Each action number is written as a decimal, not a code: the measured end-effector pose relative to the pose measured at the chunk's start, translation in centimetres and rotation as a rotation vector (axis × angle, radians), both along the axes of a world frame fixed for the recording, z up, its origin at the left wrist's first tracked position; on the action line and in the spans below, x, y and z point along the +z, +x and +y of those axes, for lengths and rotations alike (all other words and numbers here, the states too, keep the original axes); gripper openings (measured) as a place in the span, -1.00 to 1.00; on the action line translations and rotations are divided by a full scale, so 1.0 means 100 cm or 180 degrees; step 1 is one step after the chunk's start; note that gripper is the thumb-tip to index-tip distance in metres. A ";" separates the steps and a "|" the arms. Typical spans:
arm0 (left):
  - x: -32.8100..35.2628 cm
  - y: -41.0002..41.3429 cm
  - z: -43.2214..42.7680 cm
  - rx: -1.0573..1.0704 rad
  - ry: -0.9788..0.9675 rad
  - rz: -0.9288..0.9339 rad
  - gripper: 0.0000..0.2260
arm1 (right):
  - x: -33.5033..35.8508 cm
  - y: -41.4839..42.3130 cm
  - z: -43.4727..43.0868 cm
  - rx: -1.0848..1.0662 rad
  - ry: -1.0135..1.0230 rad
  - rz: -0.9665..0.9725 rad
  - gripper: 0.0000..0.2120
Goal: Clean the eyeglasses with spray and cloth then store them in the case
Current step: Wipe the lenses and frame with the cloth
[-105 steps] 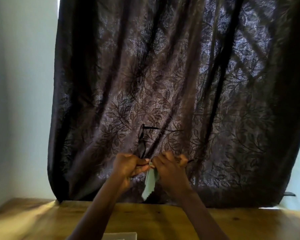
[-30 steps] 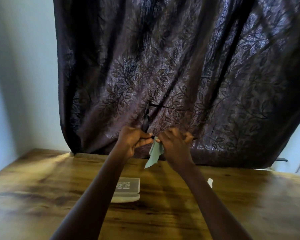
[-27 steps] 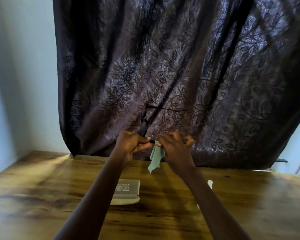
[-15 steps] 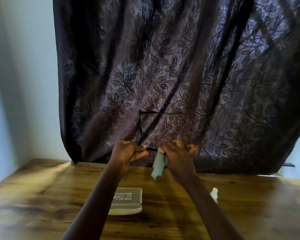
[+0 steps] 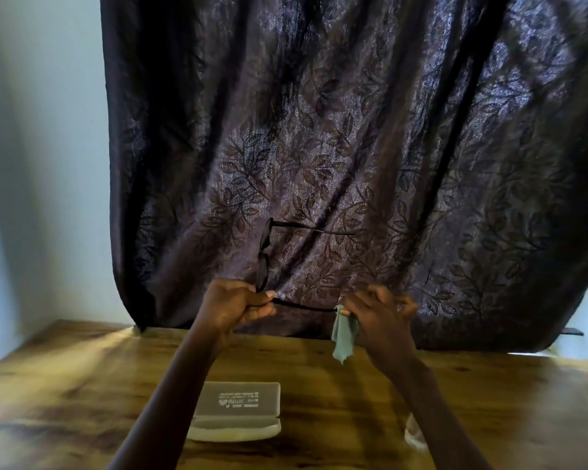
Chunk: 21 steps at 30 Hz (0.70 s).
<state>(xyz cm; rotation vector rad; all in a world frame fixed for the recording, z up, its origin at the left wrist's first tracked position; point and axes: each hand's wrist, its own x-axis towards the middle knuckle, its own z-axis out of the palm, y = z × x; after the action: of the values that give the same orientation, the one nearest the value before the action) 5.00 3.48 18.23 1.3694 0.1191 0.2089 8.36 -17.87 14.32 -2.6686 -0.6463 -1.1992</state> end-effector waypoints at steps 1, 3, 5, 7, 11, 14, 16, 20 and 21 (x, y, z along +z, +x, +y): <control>-0.001 0.001 0.000 0.0066 0.0146 -0.0059 -0.88 | -0.001 -0.001 -0.002 -0.0010 0.0055 -0.0046 -0.78; -0.004 0.001 -0.004 0.0356 0.0470 -0.0265 -0.91 | -0.008 -0.002 -0.006 -0.0091 0.0248 0.0133 -0.81; -0.006 -0.001 -0.008 0.0603 0.0704 -0.0544 -0.94 | -0.017 -0.003 -0.011 -0.0118 0.0501 0.0454 -0.79; -0.007 -0.006 -0.013 0.0819 0.1056 -0.0893 -0.99 | -0.027 -0.006 -0.014 -0.0136 0.0616 0.0641 -0.82; -0.008 -0.016 -0.019 0.1480 0.2845 -0.1773 -0.94 | -0.040 -0.026 -0.010 0.0405 0.2028 0.0940 -0.75; -0.007 -0.027 -0.028 0.1439 0.3463 -0.2265 -0.91 | -0.045 -0.042 0.000 0.0885 0.3624 0.1435 -0.89; -0.008 -0.032 -0.033 0.1367 0.3742 -0.2405 -0.93 | -0.043 -0.055 0.013 0.1303 0.4738 0.1887 -0.88; -0.013 -0.037 -0.041 0.1371 0.3919 -0.2435 -0.89 | -0.020 -0.076 0.034 0.2147 0.5806 0.2338 -0.79; -0.014 -0.038 -0.042 0.1416 0.3916 -0.2431 -0.83 | -0.016 -0.079 0.038 0.2269 0.5922 0.2379 -0.78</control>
<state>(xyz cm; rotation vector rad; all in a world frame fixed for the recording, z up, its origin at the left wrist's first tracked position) 1.21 -0.77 16.80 2.3480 -0.4253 1.3210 0.43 -14.07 12.75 -0.9015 -0.0770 -0.1330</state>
